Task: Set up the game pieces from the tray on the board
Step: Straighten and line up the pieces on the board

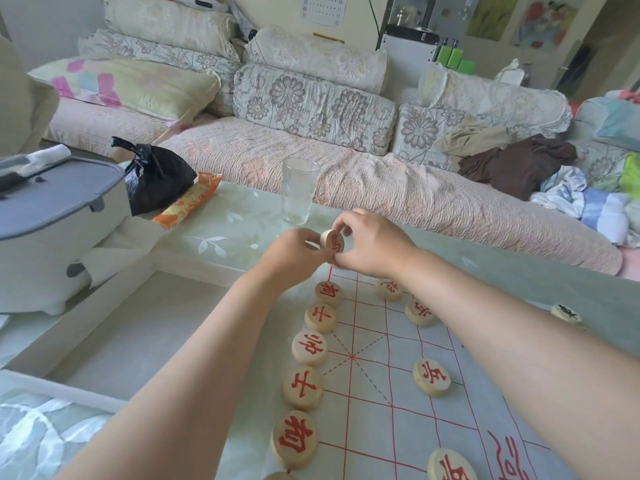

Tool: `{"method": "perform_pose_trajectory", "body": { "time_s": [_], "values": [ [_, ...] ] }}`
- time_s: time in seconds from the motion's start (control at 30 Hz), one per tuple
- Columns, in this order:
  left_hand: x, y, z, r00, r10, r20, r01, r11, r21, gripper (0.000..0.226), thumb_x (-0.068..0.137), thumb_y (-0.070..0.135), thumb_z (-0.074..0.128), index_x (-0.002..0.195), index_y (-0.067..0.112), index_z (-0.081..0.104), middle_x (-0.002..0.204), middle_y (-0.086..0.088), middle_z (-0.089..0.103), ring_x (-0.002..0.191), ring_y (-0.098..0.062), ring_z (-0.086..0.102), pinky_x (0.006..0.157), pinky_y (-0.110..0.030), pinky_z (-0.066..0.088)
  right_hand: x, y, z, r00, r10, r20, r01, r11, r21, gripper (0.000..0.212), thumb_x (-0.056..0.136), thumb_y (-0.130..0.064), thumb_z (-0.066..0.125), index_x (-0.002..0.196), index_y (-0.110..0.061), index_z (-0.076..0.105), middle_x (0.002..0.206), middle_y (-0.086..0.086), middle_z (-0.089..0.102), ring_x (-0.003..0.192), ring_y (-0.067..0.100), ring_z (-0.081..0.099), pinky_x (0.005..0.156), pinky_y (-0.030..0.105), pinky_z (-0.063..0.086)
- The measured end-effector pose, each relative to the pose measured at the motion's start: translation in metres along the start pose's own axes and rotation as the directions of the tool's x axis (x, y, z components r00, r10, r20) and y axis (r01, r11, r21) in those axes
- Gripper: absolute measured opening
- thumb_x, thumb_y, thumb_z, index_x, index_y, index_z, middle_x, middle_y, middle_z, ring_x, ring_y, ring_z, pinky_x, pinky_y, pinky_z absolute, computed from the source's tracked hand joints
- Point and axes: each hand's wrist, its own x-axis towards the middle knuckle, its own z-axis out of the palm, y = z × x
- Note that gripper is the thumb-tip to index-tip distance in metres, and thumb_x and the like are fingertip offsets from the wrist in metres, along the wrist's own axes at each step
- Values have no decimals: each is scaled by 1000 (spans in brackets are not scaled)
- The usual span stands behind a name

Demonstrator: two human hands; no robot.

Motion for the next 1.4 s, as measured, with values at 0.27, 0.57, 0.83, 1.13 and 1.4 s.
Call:
{"method": "perform_pose_trajectory", "body": {
  "time_s": [0.27,0.57,0.83,1.13,1.4],
  "values": [
    [-4,6,-3,1000,8,9,-7,988,-155,20,94,25,55,106,18,69,86,1,69,65,-16,57,58,-19,43,-15,-1,-2,997,-69,24,65,988,142,63,81,-29,77,138,-23,52,126,-6,50,86,-15,50,80,10,35],
    [2,0,-1,997,14,-72,-17,998,-52,18,92,28,58,100,17,69,80,3,67,69,-12,59,55,-22,39,-19,2,10,1000,23,15,-27,945,327,44,87,-24,73,130,-26,61,121,-11,54,77,5,61,67,4,38],
    [5,-14,3,996,58,-64,-46,982,183,31,99,21,41,122,19,61,120,-3,63,113,-24,56,92,-31,45,-15,15,24,981,188,57,-196,952,234,32,84,-45,74,107,-22,68,112,-2,60,103,15,58,86,28,43],
    [1,-18,6,994,48,96,-85,899,429,38,97,17,38,129,25,56,130,1,59,120,-22,52,101,-36,43,-10,18,44,947,263,185,-295,940,172,24,82,-50,72,94,-30,69,102,-6,66,94,18,63,88,39,53],
    [0,-16,4,979,30,201,-120,882,455,54,90,5,40,135,32,51,131,5,57,125,-18,45,102,-33,41,-18,18,43,937,310,164,-343,907,245,36,83,-49,74,113,-32,64,104,-13,63,101,11,60,91,30,48]
  ]
}}
